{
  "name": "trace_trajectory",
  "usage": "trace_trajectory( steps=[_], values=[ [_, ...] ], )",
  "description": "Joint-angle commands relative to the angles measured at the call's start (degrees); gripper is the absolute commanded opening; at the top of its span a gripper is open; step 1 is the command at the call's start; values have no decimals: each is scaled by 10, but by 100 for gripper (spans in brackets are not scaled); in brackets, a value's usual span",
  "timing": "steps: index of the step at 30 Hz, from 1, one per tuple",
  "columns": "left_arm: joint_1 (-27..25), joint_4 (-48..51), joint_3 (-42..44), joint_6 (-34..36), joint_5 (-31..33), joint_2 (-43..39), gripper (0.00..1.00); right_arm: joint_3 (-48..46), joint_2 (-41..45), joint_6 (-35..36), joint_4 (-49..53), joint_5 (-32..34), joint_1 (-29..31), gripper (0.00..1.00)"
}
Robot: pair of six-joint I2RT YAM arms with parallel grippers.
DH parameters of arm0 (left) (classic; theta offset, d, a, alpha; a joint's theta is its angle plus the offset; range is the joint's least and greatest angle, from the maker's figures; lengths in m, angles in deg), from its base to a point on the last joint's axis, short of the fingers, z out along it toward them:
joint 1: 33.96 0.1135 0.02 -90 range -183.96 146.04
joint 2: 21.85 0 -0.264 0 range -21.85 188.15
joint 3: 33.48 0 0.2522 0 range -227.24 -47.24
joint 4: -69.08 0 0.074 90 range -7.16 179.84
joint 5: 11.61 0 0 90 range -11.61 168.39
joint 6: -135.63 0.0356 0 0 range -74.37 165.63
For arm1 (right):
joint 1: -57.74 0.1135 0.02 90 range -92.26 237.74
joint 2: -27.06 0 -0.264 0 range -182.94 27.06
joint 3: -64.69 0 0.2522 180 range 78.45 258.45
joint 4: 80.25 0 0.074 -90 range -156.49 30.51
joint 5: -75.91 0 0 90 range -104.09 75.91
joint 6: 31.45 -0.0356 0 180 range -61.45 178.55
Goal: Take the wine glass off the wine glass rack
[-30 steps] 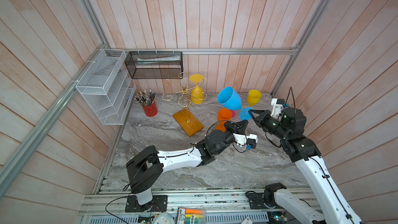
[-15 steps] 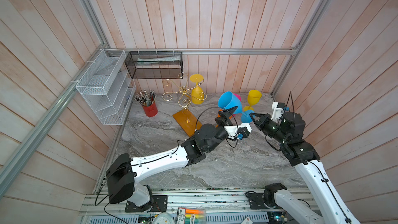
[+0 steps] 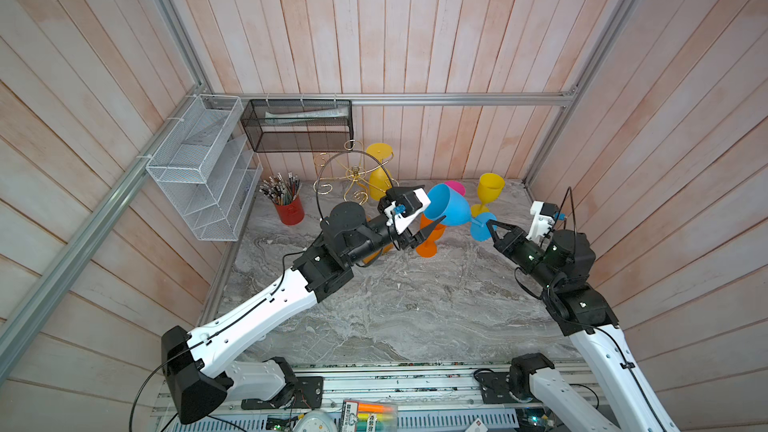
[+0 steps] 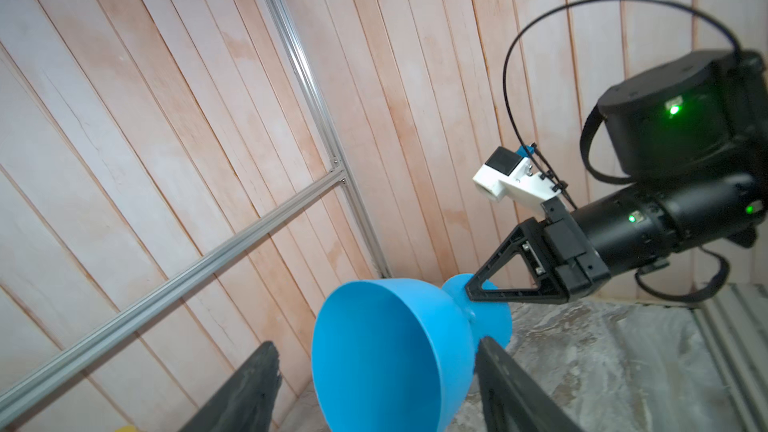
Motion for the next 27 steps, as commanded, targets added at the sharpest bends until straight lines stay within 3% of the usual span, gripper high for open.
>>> trace_trajectory(
  steps=[1,8,27],
  values=[
    [24,28,-26,-116,-132,9,73,-3,10,24,-30,17,-1,0],
    [47,35,-39,-170,-201,37,68,-1,4,27,-37,15,0,0],
    [55,37,-48,-166,-223,85,61,2,-11,25,-45,9,-1,0]
  ],
)
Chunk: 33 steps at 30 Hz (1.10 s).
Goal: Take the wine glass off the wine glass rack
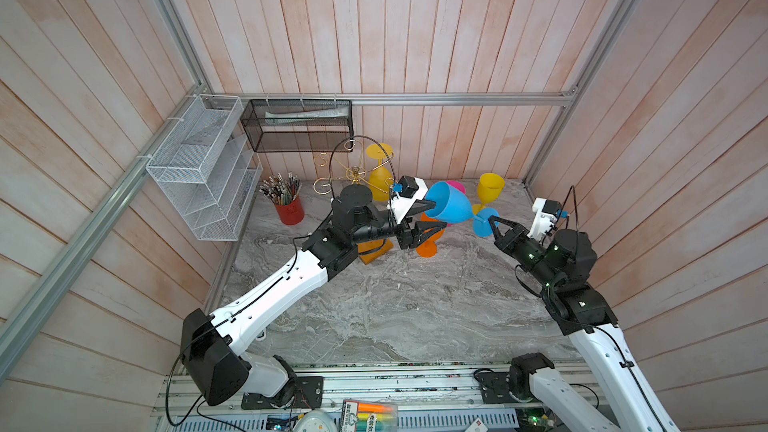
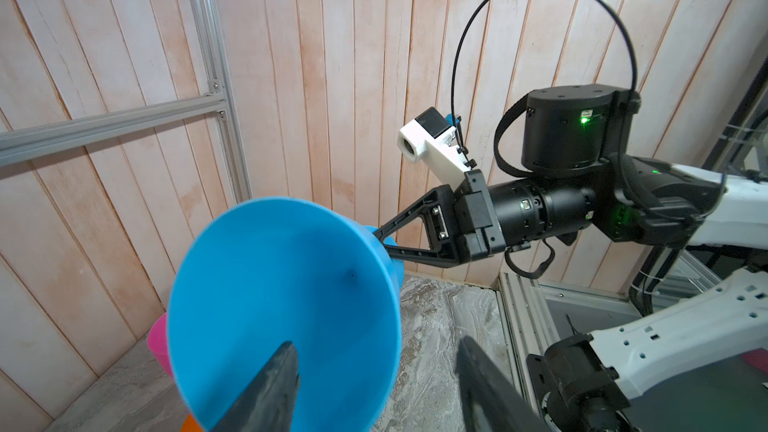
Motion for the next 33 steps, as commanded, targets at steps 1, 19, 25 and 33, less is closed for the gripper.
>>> trace_trajectory(
  steps=[1,19,25,33],
  values=[
    [3,-2,-22,-6,-18,8,61,3,-2,4,-20,-2,0,0],
    [5,11,-44,-12,-27,22,0,3,-7,1,-23,-6,-1,0],
    [6,16,-47,-14,-23,19,0,3,-10,-1,-25,-10,0,0],
    [8,59,-58,9,3,18,0,17,-18,2,0,0,0,6]
  ],
)
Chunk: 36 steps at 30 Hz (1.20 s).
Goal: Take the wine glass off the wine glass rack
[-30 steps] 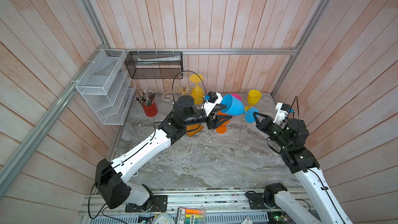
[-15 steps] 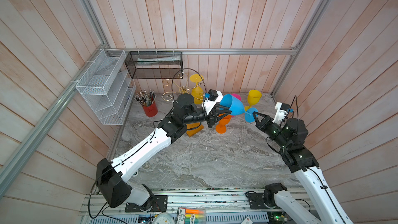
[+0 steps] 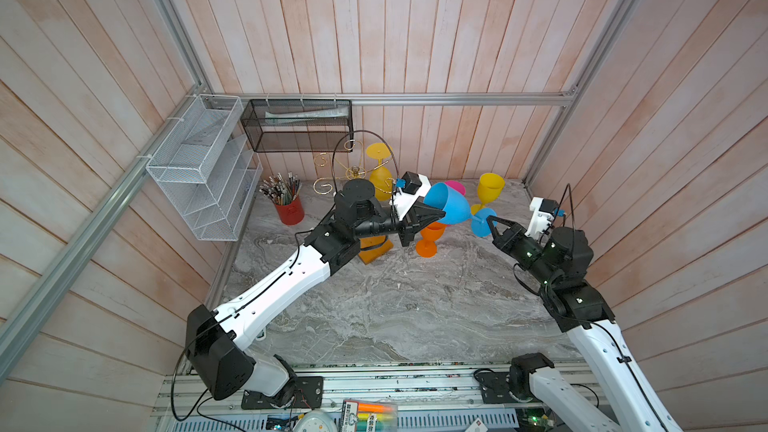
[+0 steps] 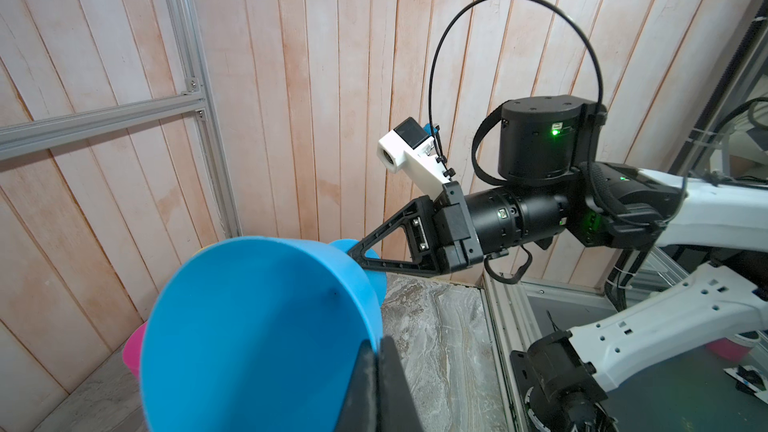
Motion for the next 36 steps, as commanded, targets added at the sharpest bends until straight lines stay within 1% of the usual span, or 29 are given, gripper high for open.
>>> trace_trajectory(
  steps=[1,3,4,6,7,11,16,20,22,27,32,36],
  values=[
    [5,37,-21,13,30,4,0,22,-7,5,10,5,0,15],
    [7,54,-23,17,37,2,0,26,-9,10,20,14,0,34],
    [8,64,-26,20,40,1,0,26,-8,14,23,20,-1,41],
    [8,81,-31,25,43,-2,0,28,-6,20,27,32,-1,51],
    [8,90,-35,28,44,-3,0,29,-5,24,31,40,-1,55],
    [8,137,-53,48,44,-9,0,40,-7,44,48,69,-1,64],
    [8,197,-66,73,23,-17,0,58,-10,72,70,100,-14,69],
    [7,243,-58,87,12,-27,0,57,-13,78,70,89,-36,70],
    [4,264,-51,93,19,-32,0,53,-13,76,68,83,-45,70],
    [-28,332,-42,121,117,-35,0,54,-14,80,63,76,-52,70],
    [-55,384,-44,131,191,-8,0,53,-17,82,59,77,-53,69],
    [-76,405,-45,133,245,14,0,54,-17,83,58,79,-52,69]
  ],
)
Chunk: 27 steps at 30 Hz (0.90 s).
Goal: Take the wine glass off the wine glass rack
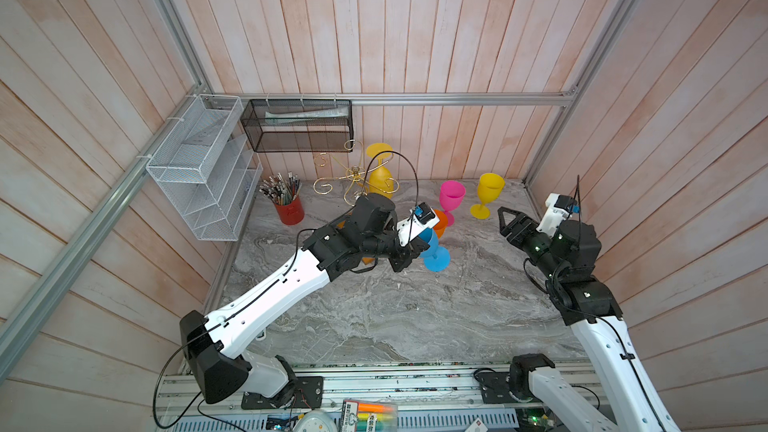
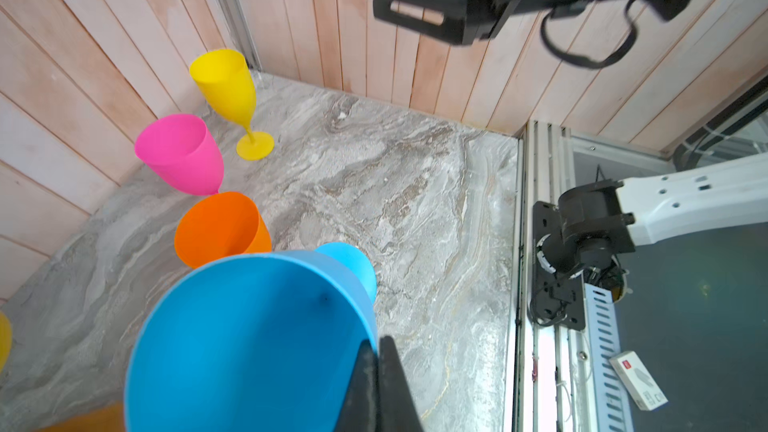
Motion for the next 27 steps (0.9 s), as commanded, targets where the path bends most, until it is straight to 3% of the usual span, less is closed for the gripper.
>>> trace_trajectory(
  steps=[1,15,27],
  values=[
    [-14,36,5,14,70,21,0,12,2,10,0,1,-3,69],
    [-29,39,12,-6,162,100,0,1,-4,3,-13,-9,-3,68],
    [-29,11,14,-23,184,148,0,-7,-6,-4,-19,-18,-3,66]
  ],
)
